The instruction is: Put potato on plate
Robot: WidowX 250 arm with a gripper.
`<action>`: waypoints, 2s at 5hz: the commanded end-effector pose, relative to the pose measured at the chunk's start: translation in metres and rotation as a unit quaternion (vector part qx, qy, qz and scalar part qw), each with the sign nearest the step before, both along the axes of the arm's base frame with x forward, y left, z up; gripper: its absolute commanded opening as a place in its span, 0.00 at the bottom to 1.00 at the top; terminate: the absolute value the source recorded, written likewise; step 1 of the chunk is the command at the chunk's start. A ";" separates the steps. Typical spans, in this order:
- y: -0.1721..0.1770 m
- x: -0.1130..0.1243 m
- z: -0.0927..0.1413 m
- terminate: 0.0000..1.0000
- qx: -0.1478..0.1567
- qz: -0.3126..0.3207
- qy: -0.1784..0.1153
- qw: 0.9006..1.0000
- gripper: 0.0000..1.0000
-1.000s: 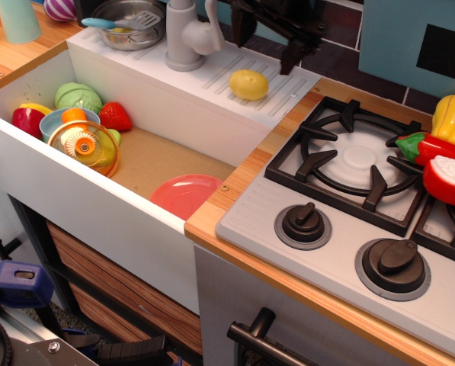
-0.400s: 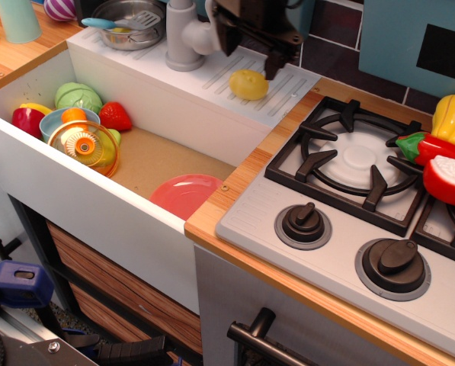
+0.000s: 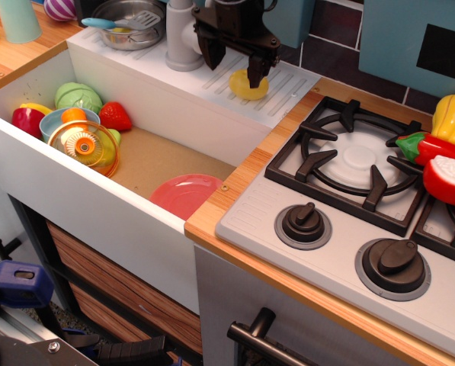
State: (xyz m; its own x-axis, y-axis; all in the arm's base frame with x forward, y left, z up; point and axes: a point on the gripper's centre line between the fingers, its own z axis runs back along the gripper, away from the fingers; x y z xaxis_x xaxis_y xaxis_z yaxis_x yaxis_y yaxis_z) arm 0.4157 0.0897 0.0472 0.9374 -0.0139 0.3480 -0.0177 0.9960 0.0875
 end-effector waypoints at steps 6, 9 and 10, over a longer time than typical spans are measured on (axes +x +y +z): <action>0.003 0.021 -0.015 0.00 -0.039 -0.015 -0.024 0.999 0.00; 0.001 -0.076 0.012 0.00 -0.041 0.053 0.020 0.998 0.00; -0.001 -0.087 -0.007 0.00 -0.057 0.044 0.031 0.997 0.00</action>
State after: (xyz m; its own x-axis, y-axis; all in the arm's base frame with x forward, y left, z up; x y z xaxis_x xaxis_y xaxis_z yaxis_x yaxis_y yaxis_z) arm 0.3229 0.0856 0.0236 0.9608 0.1150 0.2522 -0.1058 0.9931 -0.0497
